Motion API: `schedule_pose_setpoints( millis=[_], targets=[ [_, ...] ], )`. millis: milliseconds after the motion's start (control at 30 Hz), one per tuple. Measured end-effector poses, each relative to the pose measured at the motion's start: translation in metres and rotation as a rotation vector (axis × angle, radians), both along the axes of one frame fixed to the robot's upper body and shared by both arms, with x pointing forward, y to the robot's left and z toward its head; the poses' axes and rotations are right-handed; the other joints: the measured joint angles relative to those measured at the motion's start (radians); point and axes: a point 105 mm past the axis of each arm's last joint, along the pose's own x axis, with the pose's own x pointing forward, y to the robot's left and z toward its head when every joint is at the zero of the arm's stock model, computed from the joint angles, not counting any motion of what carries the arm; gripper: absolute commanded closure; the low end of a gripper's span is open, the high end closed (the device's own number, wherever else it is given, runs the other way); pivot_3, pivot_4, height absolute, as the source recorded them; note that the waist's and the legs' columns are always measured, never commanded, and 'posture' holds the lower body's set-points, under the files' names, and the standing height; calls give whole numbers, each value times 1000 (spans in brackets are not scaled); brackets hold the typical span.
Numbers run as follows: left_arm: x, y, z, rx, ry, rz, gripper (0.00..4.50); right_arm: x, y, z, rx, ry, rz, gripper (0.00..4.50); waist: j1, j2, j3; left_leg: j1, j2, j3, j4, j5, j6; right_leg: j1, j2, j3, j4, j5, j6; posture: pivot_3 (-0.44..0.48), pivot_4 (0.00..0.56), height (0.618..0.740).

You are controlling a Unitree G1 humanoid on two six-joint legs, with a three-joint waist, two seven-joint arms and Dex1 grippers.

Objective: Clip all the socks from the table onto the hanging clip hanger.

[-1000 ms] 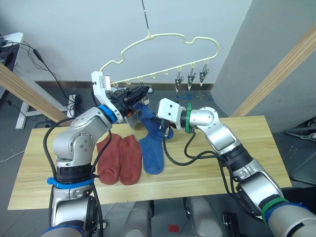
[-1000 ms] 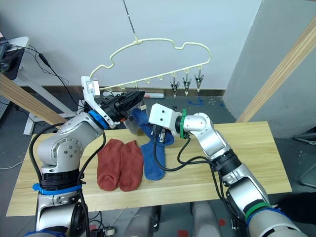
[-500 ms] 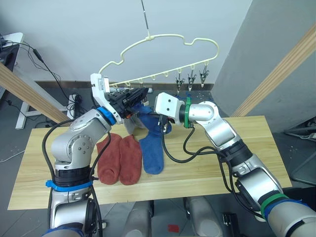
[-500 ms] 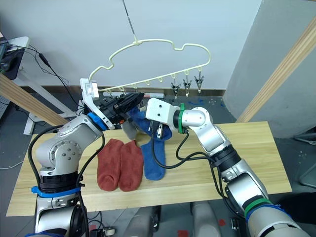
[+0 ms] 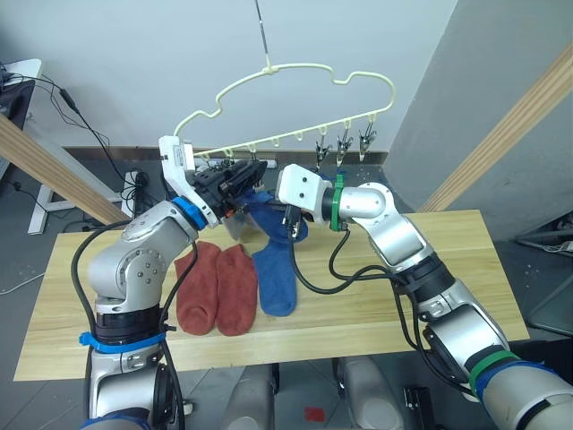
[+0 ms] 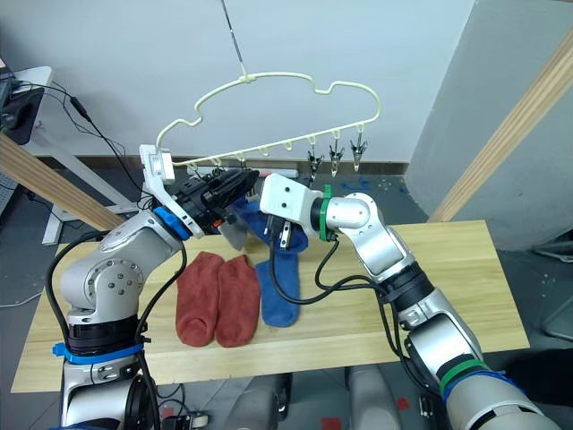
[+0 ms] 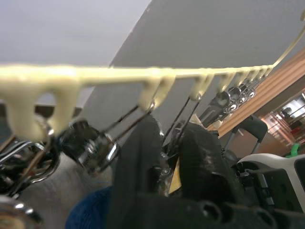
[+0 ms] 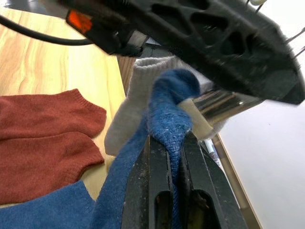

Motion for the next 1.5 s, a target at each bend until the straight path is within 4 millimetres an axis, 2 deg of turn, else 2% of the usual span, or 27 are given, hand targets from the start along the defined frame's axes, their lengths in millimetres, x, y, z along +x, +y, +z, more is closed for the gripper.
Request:
schedule_pose_setpoints(
  millis=[100, 433, 533, 700, 867, 967, 1067, 1167, 1333, 1500],
  targets=[
    [0, 2, -3, 3, 16, 4, 1557, 2, -3, 1, 6, 0, -17, 4500, 1, 0, 0, -1, 0, -1, 0, 0, 0, -1, 0, -1, 0, 0, 0, -103, 324, 740],
    [-5, 2, -5, 4, 24, -18, 1557, 3, -3, 0, 6, 9, -22, 4500, 1, 0, 0, -1, 0, -1, -1, 0, 0, -1, 0, -1, -1, 0, 0, -99, 319, 740],
    [-7, 1, -7, 7, 31, -29, 1519, 3, -3, -1, 6, 29, -28, 3749, 1, 0, 0, -1, 0, -1, -1, 0, 0, -1, 0, -1, -1, 0, 0, -99, 319, 740],
    [-7, 2, -7, 13, 35, -30, 1519, 2, -4, -1, -3, 24, -26, 2055, 1, 0, 0, -1, 0, -1, -1, 0, 0, -1, 0, -1, -1, 0, 0, -97, 321, 740],
    [-9, 9, -11, 44, 37, -23, 1519, -5, -12, -6, -25, 20, -23, 2055, 2, 0, 0, -1, 0, -1, -1, 0, 0, -1, 0, -1, -2, 0, 0, -91, 328, 740],
    [-13, 19, -17, 149, 10, -12, 1519, -11, -30, -19, -59, 43, -48, 2055, 3, 0, 0, -1, 0, -1, -2, 0, 0, -1, 0, -1, -3, 0, 0, -86, 330, 740],
    [-20, 22, -22, 273, -47, -50, 1519, -15, -48, -27, -72, 78, -97, 2055, 5, 0, 0, -1, 0, -1, -2, 0, 0, -1, 0, -1, -4, 0, 0, -82, 334, 740],
    [-29, 15, -25, 376, -115, -139, 1519, -20, -67, -16, -17, 98, -165, 2055, 7, 0, 0, -2, 0, -2, -2, 0, 0, -1, -1, -1, -4, 0, 0, -84, 337, 740],
    [-49, 1, -17, 471, -207, -332, 1519, -16, -99, 17, 130, 92, -337, 2055, 7, 1, 0, -2, 0, -2, -3, 0, 0, -1, 0, -1, -4, 0, -1, -90, 339, 740],
    [-54, -10, 2, 445, -234, -439, 1519, -5, -109, 32, 244, 137, -464, 2055, 4, 1, 1, -2, 0, -1, -3, 0, 0, -1, 0, -1, -4, 0, -1, -99, 339, 740]
  ],
)
